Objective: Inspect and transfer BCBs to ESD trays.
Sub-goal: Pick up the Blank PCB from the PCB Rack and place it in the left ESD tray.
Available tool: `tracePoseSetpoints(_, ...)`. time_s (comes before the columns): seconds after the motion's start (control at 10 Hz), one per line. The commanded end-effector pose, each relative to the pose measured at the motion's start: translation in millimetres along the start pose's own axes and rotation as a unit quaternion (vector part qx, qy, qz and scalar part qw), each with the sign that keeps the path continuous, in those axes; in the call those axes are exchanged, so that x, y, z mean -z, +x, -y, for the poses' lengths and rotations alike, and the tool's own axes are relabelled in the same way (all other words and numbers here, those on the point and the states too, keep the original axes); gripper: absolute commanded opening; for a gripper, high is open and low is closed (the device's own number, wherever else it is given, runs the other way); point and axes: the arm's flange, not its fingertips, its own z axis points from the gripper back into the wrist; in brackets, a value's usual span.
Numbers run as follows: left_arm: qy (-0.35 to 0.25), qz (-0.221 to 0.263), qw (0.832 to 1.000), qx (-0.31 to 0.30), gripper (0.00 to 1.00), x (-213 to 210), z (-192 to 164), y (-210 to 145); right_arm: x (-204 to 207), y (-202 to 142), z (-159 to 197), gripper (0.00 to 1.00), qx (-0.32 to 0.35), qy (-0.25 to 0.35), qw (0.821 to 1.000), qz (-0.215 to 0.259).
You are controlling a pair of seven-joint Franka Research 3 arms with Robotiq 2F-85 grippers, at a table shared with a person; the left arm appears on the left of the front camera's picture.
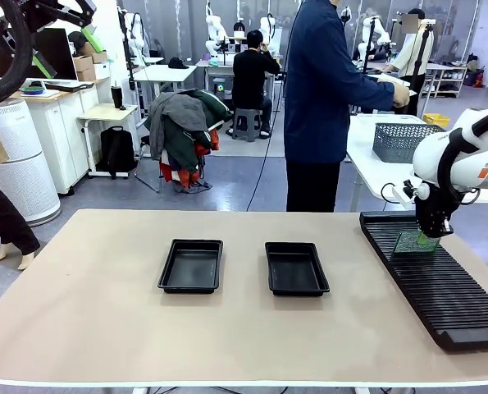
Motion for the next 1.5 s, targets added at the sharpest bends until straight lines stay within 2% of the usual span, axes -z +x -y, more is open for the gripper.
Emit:
tracePoseSetpoints(0.0,-0.001,0.001,1.0,-0.002,1.0,0.2,-0.6,0.0,0.0,0.0,0.0,0.0,0.0,0.0,1.0,0.0)
tracePoseSetpoints(0.4,-0.001,0.001,1.0,-0.002,1.0,0.2,-0.6,0.0,-65.4,0.7,-10.3,0.0,0.004,-0.012,1.0,-0.005)
tracePoseSetpoints(0.5,-0.001,0.001,1.0,-0.002,1.0,0.2,-0.6,0.0,-92.3,1.1,-13.8,0.0,0.006,0.0,1.0,0.012)
tracePoseSetpoints(0.7,-0.001,0.001,1.0,-0.002,1.0,0.2,-0.6,0.0,-141.6,3.5,-21.3,0.0,0.053,0.018,0.998,0.039)
tracePoseSetpoints(1.0,-0.001,0.001,1.0,-0.002,1.0,0.2,-0.6,0.0,-207.8,2.9,-28.5,0.0,0.087,0.032,0.995,0.028)
tracePoseSetpoints(1.1,-0.001,0.001,1.0,-0.002,1.0,0.2,-0.6,0.0,-226.7,2.4,-28.5,0.0,0.11,0.044,0.992,0.045)
tracePoseSetpoints(1.4,-0.001,0.001,1.0,-0.002,1.0,0.2,-0.6,0.0,-260.4,-6.7,-18.7,0.0,0.272,0.118,0.946,0.133)
